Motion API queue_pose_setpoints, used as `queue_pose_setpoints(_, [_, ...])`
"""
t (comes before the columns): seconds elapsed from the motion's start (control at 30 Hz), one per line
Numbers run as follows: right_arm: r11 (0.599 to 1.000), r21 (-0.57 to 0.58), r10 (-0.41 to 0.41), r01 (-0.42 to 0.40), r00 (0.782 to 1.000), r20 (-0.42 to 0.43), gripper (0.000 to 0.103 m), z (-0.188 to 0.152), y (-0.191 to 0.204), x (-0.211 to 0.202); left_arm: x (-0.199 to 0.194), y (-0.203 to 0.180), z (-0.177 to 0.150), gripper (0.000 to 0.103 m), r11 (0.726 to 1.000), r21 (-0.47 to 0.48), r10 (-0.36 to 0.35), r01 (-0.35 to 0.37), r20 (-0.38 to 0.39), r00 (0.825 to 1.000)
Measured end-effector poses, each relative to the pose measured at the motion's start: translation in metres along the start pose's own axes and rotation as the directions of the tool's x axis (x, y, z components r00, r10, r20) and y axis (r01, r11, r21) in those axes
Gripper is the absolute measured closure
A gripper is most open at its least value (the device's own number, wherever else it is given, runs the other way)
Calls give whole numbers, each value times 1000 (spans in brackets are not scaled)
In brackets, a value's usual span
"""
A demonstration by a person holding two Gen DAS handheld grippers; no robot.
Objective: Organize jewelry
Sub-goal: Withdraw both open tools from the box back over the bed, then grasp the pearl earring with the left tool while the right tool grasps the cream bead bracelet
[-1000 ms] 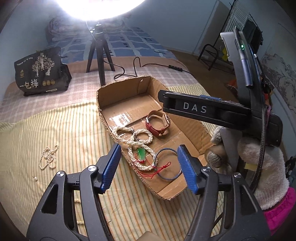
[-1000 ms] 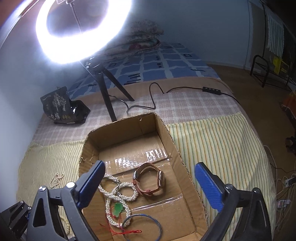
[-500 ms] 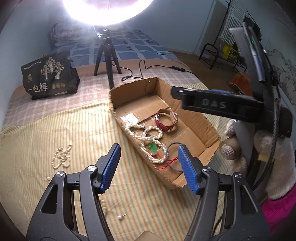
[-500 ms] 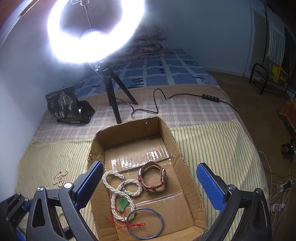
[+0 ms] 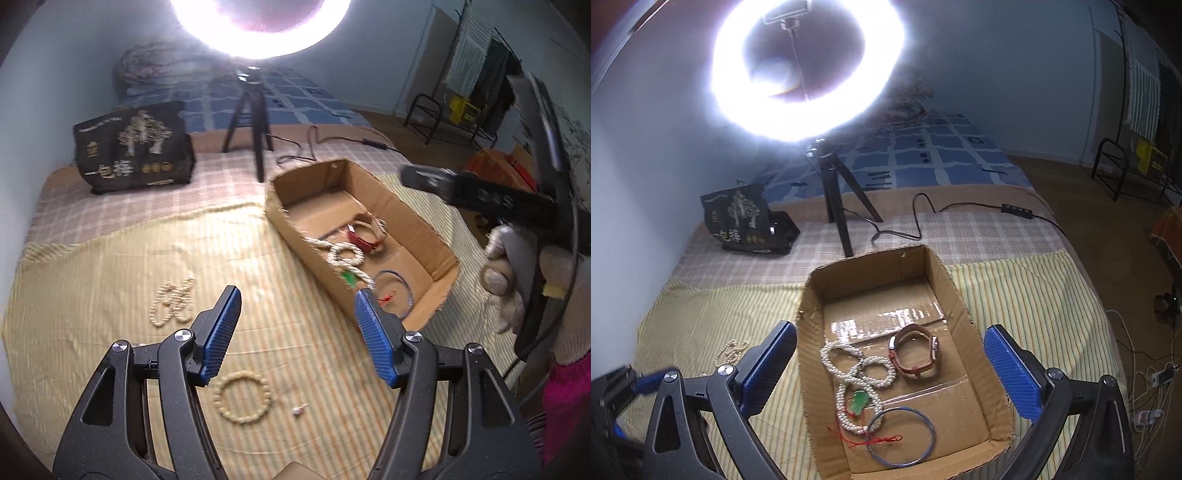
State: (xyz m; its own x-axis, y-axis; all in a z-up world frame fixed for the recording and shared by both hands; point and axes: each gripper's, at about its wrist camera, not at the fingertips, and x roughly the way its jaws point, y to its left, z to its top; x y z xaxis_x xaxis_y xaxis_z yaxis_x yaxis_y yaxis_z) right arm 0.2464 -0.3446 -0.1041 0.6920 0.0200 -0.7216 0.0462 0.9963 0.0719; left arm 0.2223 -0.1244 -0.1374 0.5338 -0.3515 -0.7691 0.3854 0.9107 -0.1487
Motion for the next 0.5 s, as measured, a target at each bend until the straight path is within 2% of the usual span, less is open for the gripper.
queue_pose_setpoints(0.13, [998,-57,18,-15,999,44,0,-9,13,-12,-10,33,-1,37,998,-53,27,-26,26,999])
queue_pose_setpoints(0.27, [986,-152,87,-73,992,89,0,-29,40,-24,-15,64,-4,37,994,-97,52,-48,39,998])
queue_pose_setpoints(0.5, [920,-339,190,-198,980,-56,3,-66,108,-14,-14,113,-17,38,980,-177,92,-90,2,996])
